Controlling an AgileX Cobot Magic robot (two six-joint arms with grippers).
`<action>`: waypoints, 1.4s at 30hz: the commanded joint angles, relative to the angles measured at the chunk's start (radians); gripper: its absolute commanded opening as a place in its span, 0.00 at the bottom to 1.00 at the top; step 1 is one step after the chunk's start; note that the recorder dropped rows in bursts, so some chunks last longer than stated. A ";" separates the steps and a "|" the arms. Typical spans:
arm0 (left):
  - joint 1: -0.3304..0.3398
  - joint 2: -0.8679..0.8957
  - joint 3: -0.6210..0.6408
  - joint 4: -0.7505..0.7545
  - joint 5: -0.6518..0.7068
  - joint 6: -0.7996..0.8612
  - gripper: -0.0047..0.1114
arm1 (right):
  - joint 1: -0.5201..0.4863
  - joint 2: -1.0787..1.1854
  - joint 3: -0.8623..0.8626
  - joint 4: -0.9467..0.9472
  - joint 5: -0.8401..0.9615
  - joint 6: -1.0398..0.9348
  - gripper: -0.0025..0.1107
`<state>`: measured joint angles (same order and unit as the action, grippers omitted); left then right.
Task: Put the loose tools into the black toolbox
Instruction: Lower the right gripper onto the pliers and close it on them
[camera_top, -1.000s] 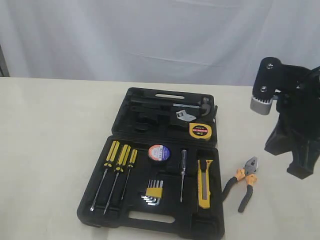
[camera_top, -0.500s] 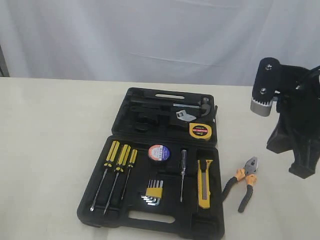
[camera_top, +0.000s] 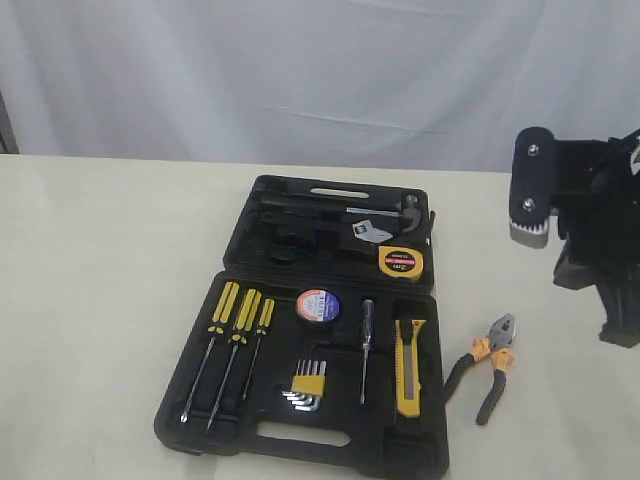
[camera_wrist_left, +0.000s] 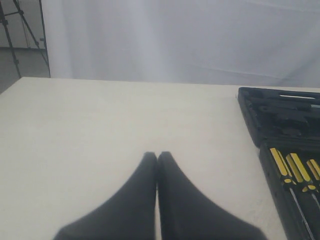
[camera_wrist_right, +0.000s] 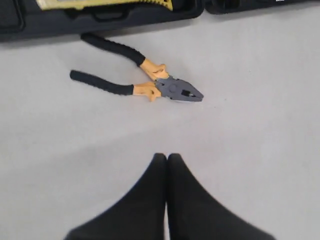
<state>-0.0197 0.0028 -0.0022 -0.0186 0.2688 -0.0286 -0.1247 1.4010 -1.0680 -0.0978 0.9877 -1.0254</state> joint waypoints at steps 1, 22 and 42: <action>-0.002 -0.003 0.002 -0.002 0.001 -0.002 0.04 | -0.041 0.030 -0.002 0.059 -0.037 -0.456 0.02; -0.002 -0.003 0.002 -0.002 0.001 -0.002 0.04 | -0.175 0.464 -0.255 0.276 -0.007 -0.958 0.02; -0.002 -0.003 0.002 -0.002 0.001 -0.002 0.04 | -0.173 0.568 -0.268 0.188 0.012 -1.098 0.59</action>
<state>-0.0197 0.0028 -0.0022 -0.0186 0.2688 -0.0286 -0.2923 1.9476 -1.3302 0.1122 0.9936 -2.1128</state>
